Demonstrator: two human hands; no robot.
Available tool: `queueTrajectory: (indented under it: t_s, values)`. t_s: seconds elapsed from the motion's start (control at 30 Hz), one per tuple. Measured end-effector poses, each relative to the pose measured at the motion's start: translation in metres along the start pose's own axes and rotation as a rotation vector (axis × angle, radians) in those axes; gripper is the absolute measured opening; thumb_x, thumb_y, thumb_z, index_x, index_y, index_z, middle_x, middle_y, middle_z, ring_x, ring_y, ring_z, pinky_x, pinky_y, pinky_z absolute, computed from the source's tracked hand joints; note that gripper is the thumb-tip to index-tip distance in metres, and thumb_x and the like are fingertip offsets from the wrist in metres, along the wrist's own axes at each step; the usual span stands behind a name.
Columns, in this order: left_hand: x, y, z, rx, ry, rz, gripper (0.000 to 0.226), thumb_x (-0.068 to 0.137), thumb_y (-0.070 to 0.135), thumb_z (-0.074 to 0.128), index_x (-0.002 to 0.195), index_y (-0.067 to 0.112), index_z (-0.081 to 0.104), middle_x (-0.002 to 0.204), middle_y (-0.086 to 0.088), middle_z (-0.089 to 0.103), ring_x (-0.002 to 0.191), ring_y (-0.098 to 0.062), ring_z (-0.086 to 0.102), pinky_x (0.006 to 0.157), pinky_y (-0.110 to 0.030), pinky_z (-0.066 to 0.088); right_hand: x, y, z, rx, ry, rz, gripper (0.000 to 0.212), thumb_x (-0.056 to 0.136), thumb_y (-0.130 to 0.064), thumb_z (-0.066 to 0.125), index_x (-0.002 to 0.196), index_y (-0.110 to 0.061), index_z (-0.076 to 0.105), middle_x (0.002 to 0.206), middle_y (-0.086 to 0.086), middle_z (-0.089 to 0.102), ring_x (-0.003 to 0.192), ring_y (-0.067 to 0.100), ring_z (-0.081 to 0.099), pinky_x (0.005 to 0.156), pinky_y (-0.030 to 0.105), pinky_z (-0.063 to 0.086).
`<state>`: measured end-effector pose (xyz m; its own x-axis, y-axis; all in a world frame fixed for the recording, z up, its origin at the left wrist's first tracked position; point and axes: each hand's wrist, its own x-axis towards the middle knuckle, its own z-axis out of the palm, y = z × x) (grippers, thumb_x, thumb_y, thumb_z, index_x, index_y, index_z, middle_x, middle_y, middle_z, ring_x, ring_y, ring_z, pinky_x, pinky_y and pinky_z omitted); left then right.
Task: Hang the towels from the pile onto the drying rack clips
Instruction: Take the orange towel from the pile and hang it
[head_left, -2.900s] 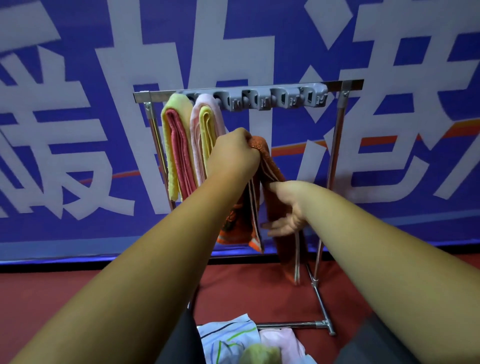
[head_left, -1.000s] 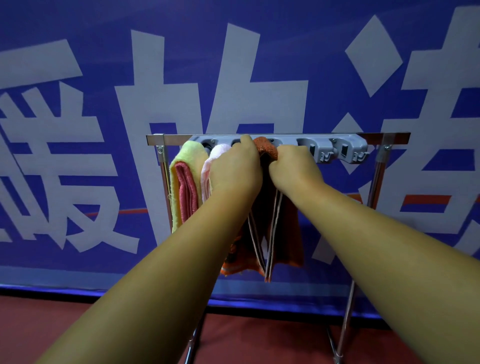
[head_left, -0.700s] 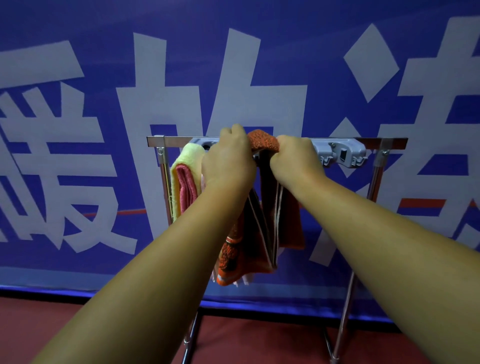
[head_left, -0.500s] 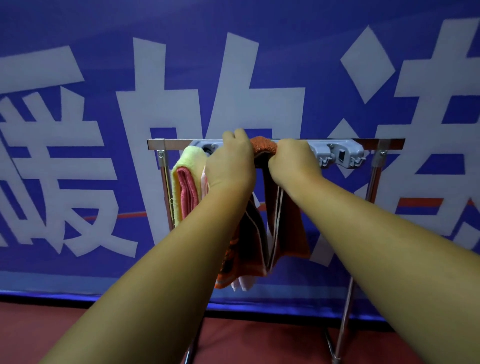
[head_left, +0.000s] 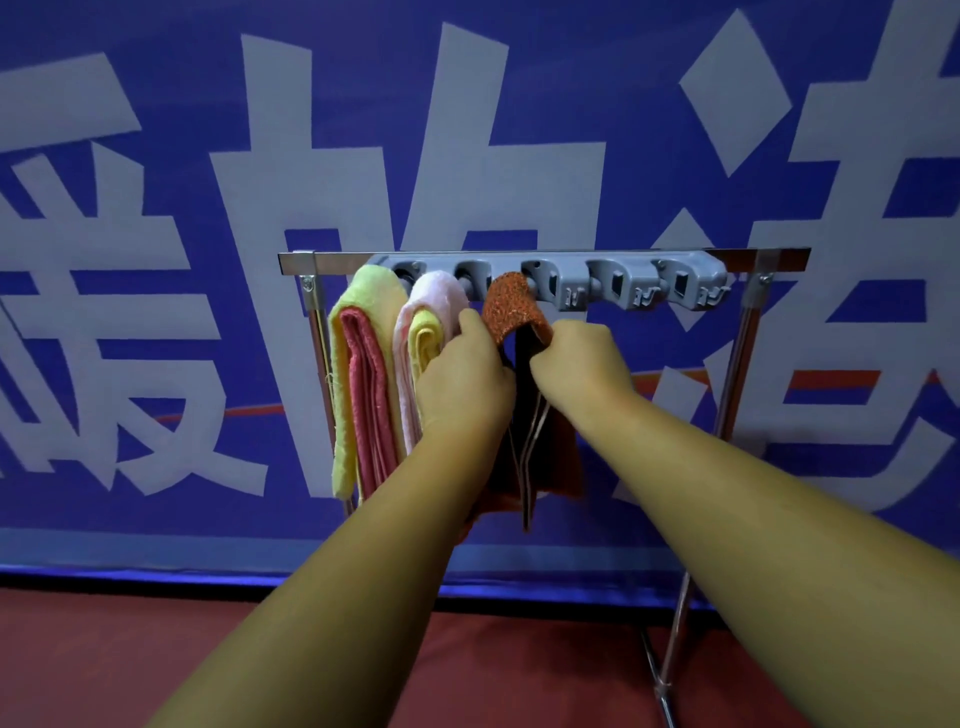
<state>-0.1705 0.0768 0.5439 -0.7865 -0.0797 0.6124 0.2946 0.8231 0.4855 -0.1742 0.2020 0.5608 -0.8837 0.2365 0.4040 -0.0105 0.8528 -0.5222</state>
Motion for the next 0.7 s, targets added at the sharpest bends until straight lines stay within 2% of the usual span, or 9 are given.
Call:
queueTrajectory:
  t_s: [0.07,0.17,0.3,0.4,0.5,0.57,0.6,0.67,0.7]
  values:
    - [-0.011,-0.008,0.01,-0.067,-0.042,-0.071,0.026,0.09,0.016,0.059,0.112,0.016,0.044,0.09,-0.008,0.065,0.081,-0.038,0.065,0.066,-0.042,0.05,-0.006,0.009,0.011,0.027,-0.025,0.007,0.008,0.09,-0.013,0.058,0.084,-0.011,0.064,0.082,0.011,0.064,0.067,0.03,0.06,0.051,0.03,0.042]
    - [-0.023,-0.021,0.027,-0.141,-0.09,-0.189,0.032,0.082,0.02,0.059,0.114,0.021,0.053,0.09,-0.004,0.068,0.081,-0.036,0.066,0.075,-0.046,0.059,-0.016,0.024,0.029,0.055,-0.108,0.036,0.005,0.091,-0.025,0.065,0.09,-0.02,0.065,0.082,0.004,0.065,0.071,0.028,0.064,0.056,0.031,0.05]
    - [-0.037,-0.035,0.051,-0.242,-0.17,-0.281,0.015,0.083,0.017,0.062,0.098,0.013,0.064,0.084,-0.005,0.069,0.077,-0.031,0.069,0.07,-0.045,0.063,-0.029,0.049,0.057,0.048,-0.222,0.07,0.01,0.094,-0.026,0.065,0.088,-0.025,0.058,0.084,0.002,0.064,0.074,0.025,0.063,0.063,0.034,0.055]
    - [-0.044,-0.044,0.066,-0.309,-0.255,-0.379,0.022,0.086,0.007,0.059,0.103,0.01,0.072,0.086,-0.007,0.072,0.076,-0.031,0.072,0.068,-0.045,0.065,-0.035,0.067,0.074,0.118,-0.289,0.07,0.012,0.095,-0.021,0.066,0.095,-0.03,0.057,0.084,0.0,0.066,0.073,0.019,0.065,0.061,0.031,0.055]
    - [-0.048,-0.052,0.074,-0.338,-0.318,-0.406,0.031,0.088,0.0,0.057,0.114,0.008,0.07,0.087,-0.009,0.072,0.07,-0.03,0.071,0.05,-0.031,0.057,-0.04,0.079,0.084,0.216,-0.364,0.07,0.018,0.095,-0.018,0.066,0.099,-0.033,0.056,0.081,-0.004,0.065,0.069,0.014,0.064,0.055,0.026,0.045]
    - [-0.049,-0.057,0.08,-0.347,-0.341,-0.382,0.042,0.087,-0.003,0.055,0.125,0.01,0.067,0.094,-0.007,0.072,0.076,-0.028,0.068,0.048,-0.02,0.048,-0.041,0.085,0.088,0.291,-0.416,0.06,0.026,0.094,-0.02,0.069,0.113,-0.035,0.059,0.088,-0.006,0.07,0.077,0.012,0.067,0.06,0.025,0.048]
    - [-0.05,-0.059,0.082,-0.354,-0.346,-0.391,0.047,0.086,-0.003,0.055,0.128,0.011,0.067,0.096,-0.008,0.072,0.079,-0.028,0.068,0.051,-0.018,0.048,-0.042,0.087,0.091,0.321,-0.435,0.051,0.036,0.093,-0.021,0.07,0.123,-0.036,0.06,0.093,-0.007,0.072,0.08,0.012,0.069,0.063,0.026,0.052]
    - [-0.05,-0.063,0.084,-0.407,-0.334,-0.454,0.053,0.08,-0.002,0.052,0.13,0.011,0.067,0.092,-0.01,0.071,0.084,-0.037,0.071,0.062,-0.026,0.059,-0.043,0.091,0.095,0.338,-0.46,0.06,0.046,0.092,-0.021,0.069,0.133,-0.039,0.056,0.098,-0.005,0.074,0.079,0.015,0.072,0.064,0.032,0.059]
    - [-0.049,-0.068,0.086,-0.436,-0.332,-0.489,0.054,0.075,0.001,0.051,0.126,0.01,0.068,0.088,-0.011,0.071,0.085,-0.04,0.072,0.068,-0.038,0.065,-0.044,0.091,0.097,0.327,-0.458,0.075,0.044,0.093,-0.021,0.067,0.131,-0.039,0.055,0.098,-0.001,0.074,0.077,0.02,0.073,0.062,0.036,0.062]
